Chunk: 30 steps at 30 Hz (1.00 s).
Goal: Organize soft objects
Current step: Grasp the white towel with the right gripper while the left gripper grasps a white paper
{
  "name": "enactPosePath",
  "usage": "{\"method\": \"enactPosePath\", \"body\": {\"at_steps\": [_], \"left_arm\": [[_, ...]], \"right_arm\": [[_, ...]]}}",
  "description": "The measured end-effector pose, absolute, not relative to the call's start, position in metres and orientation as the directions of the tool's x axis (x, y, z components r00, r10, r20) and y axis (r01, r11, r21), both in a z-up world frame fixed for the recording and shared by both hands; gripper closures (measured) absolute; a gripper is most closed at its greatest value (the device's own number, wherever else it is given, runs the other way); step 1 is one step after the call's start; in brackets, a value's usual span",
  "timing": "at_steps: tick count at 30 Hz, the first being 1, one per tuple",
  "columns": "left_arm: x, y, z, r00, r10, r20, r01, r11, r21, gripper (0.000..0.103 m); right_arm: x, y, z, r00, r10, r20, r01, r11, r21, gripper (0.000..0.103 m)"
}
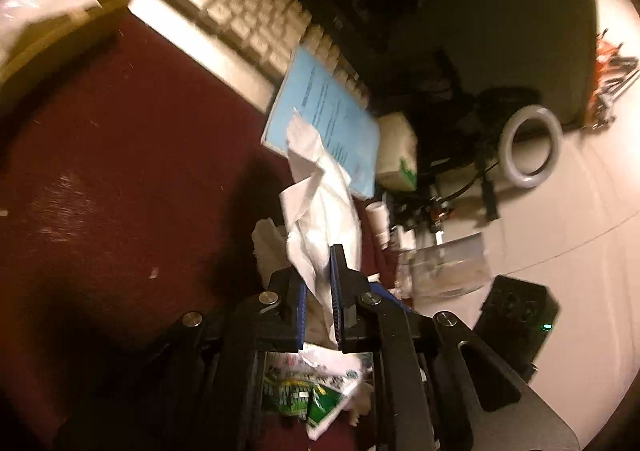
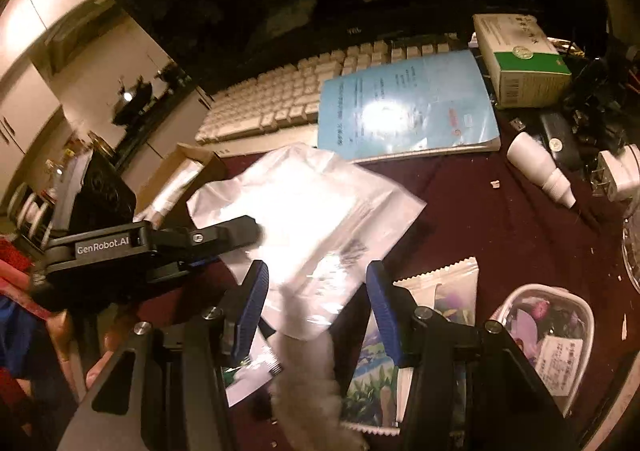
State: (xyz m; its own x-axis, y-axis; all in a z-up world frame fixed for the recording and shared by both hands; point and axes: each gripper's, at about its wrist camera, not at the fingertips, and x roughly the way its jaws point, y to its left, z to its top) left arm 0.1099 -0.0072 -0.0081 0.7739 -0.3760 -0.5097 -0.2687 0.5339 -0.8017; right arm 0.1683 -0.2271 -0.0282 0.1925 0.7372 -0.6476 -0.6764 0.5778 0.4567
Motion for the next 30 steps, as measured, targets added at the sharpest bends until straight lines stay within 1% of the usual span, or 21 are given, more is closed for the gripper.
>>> {"method": "enactPosePath", "body": {"at_steps": [1,2,4,7,14,15,16,17,19,21,30], "left_arm": [[0.100,-0.001,-0.003,0.793,-0.374,-0.480,-0.249,0.521,-0.817,0.095],[0.092,0.005,0.002,0.807,-0.369,-0.460,-0.236,0.513,-0.826,0.095],[0.074,0.015,0.011,0.827,-0.354,-0.437,-0.224,0.505,-0.833,0.095],[0.045,0.027,0.023,0.852,-0.329,-0.408,-0.209,0.501,-0.840,0.095],[-0.001,0.029,0.024,0.858,-0.282,-0.430,-0.239,0.522,-0.819,0.095],[-0.004,0.028,0.022,0.858,-0.280,-0.430,-0.242,0.517,-0.821,0.095],[-0.005,0.029,0.020,0.860,-0.284,-0.424,-0.240,0.508,-0.827,0.095],[-0.007,0.029,0.018,0.860,-0.286,-0.423,-0.242,0.502,-0.831,0.095],[-0.007,0.029,0.017,0.860,-0.287,-0.421,-0.244,0.494,-0.835,0.095],[-0.011,0.033,0.014,0.857,-0.285,-0.430,-0.260,0.481,-0.837,0.095],[-0.022,0.033,0.012,0.860,-0.282,-0.425,-0.257,0.480,-0.839,0.095]], "right_arm": [[0.168,-0.231,-0.026,0.186,0.748,-0.637,-0.674,0.569,0.471,0.047],[0.168,-0.232,-0.024,0.184,0.752,-0.633,-0.671,0.567,0.478,0.045],[0.166,-0.232,-0.023,0.181,0.746,-0.640,-0.672,0.569,0.474,0.044],[0.165,-0.222,-0.030,0.164,0.716,-0.679,-0.673,0.585,0.453,0.044],[0.160,-0.199,-0.035,0.159,0.655,-0.739,-0.694,0.606,0.389,0.045],[0.160,-0.198,-0.037,0.159,0.644,-0.749,-0.693,0.613,0.380,0.048],[0.160,-0.196,-0.039,0.147,0.637,-0.756,-0.693,0.612,0.381,0.055],[0.160,-0.195,-0.040,0.131,0.636,-0.761,-0.695,0.607,0.387,0.059],[0.159,-0.193,-0.043,0.109,0.625,-0.773,-0.687,0.609,0.396,0.073],[0.156,-0.192,-0.043,0.108,0.614,-0.782,-0.691,0.611,0.385,0.075],[0.153,-0.203,-0.044,0.099,0.619,-0.779,-0.684,0.611,0.399,0.074]]}}
